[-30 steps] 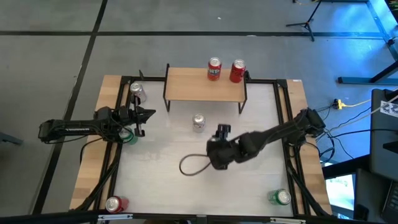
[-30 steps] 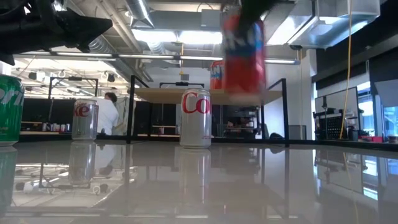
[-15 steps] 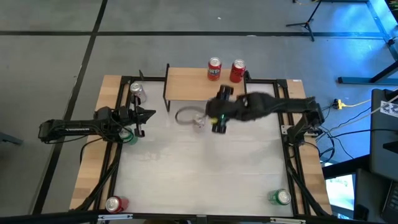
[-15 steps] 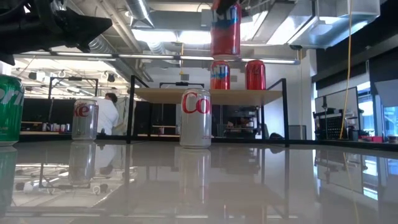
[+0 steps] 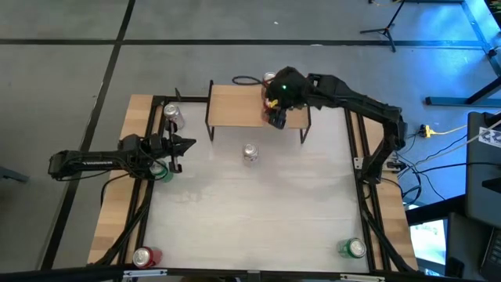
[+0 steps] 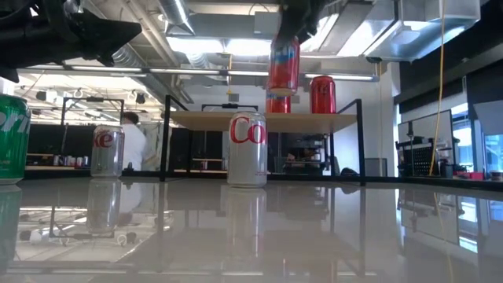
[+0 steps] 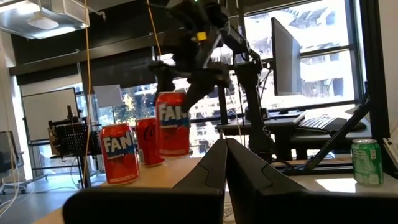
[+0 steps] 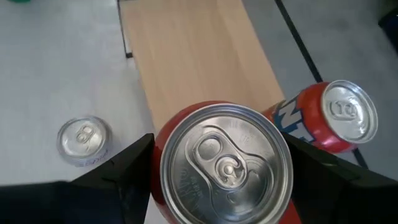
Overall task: Place canned beverage on shelf
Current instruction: Put the red soda can on the shelf and align with the other red soda can
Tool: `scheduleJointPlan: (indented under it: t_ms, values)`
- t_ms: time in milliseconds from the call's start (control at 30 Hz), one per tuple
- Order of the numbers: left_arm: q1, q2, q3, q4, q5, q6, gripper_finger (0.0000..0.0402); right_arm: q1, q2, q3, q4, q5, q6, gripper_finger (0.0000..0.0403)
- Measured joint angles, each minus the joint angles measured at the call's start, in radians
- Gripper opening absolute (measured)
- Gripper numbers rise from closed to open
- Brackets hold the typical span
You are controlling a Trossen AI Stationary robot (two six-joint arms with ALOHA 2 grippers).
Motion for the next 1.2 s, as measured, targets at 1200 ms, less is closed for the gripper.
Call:
scheduleJointPlan:
  t_ms: [1200]
  values:
    - [0.000,0.000,0.000,0.000,0.015,-0.019,0.0004,-0.049,-0.008,-0.197,0.174,0.046,-0.046,0.0353]
